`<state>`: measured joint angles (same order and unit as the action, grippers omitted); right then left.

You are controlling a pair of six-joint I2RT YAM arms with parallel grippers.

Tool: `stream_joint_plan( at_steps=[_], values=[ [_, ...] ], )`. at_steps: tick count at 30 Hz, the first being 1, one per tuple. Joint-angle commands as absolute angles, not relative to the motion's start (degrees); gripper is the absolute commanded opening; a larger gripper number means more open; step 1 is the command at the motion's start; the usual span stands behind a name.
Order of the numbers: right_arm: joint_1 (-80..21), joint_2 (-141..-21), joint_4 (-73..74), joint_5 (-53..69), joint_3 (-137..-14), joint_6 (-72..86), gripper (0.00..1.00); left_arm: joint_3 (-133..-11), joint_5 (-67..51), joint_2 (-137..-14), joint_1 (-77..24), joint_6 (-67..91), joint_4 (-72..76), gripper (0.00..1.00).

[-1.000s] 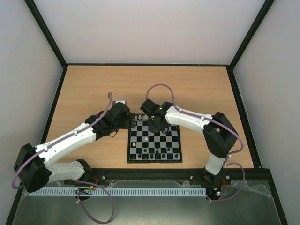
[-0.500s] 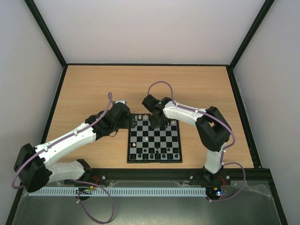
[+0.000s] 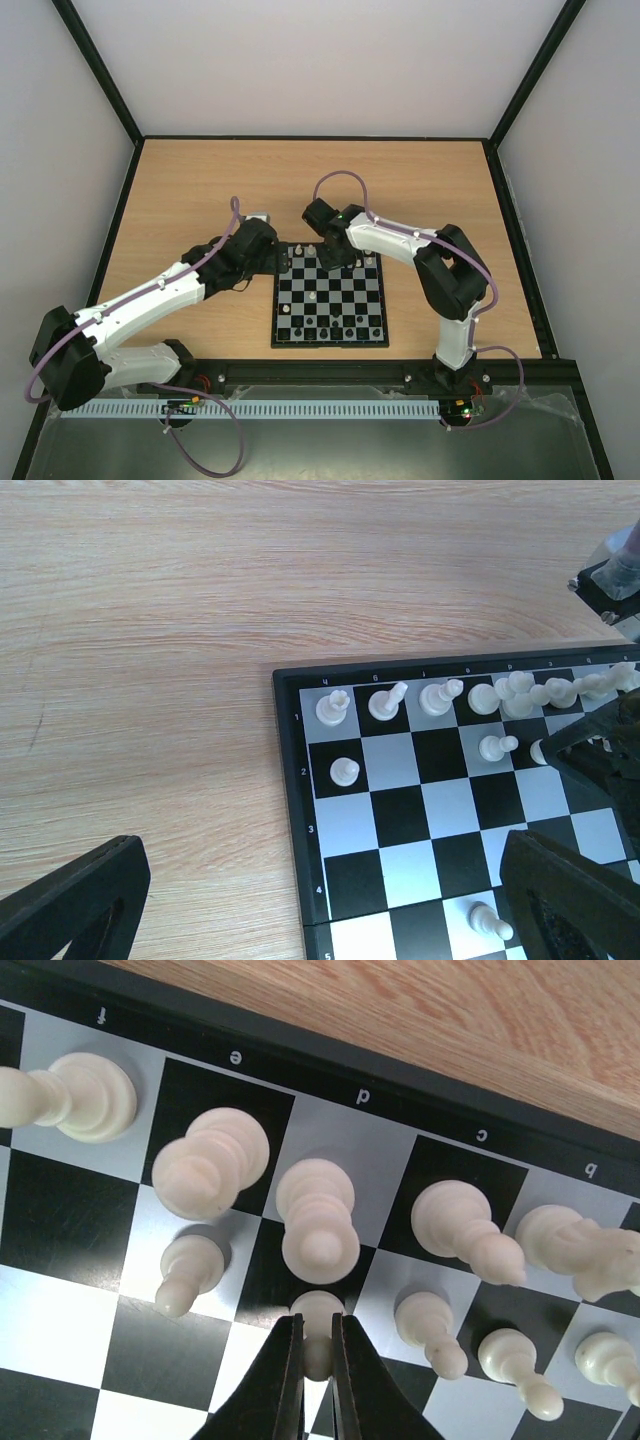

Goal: Set up the chess pieces on the board
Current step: Place the chess piece on the chessboard.

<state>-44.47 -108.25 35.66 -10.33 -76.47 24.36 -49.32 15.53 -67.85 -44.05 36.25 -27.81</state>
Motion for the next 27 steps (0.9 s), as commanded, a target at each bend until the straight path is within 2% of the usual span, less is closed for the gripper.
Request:
stream_joint_plan(
  at_steps=[1, 12, 16, 21, 27],
  values=[
    [-44.2, -110.2, 36.5, -9.1, -78.0, 23.3, 0.04, -48.9, 16.3, -67.9, -43.7, 35.6, -28.0, 0.99],
    [-44.0, -110.6, 36.1, -8.9, -78.3, 22.9, 0.06, -49.1, 16.2, -68.2, -43.6, 35.6, -27.9, 0.99],
    [-44.0, -108.9, 36.6, -8.6, -78.3, 23.0, 0.17, -49.3, 16.1, -68.1, -43.5, 35.6, -28.2, 0.99],
    [-44.0, -105.2, 37.4, -7.4, -78.5, 23.1, 0.35, -49.5, 16.3, -67.7, -43.6, 35.8, -28.7, 0.99],
    [-44.3, -99.7, 39.1, -5.9, -77.7, 23.3, 0.49, -49.3, 15.8, -69.0, -43.5, 35.8, -27.5, 0.99]
  ],
)
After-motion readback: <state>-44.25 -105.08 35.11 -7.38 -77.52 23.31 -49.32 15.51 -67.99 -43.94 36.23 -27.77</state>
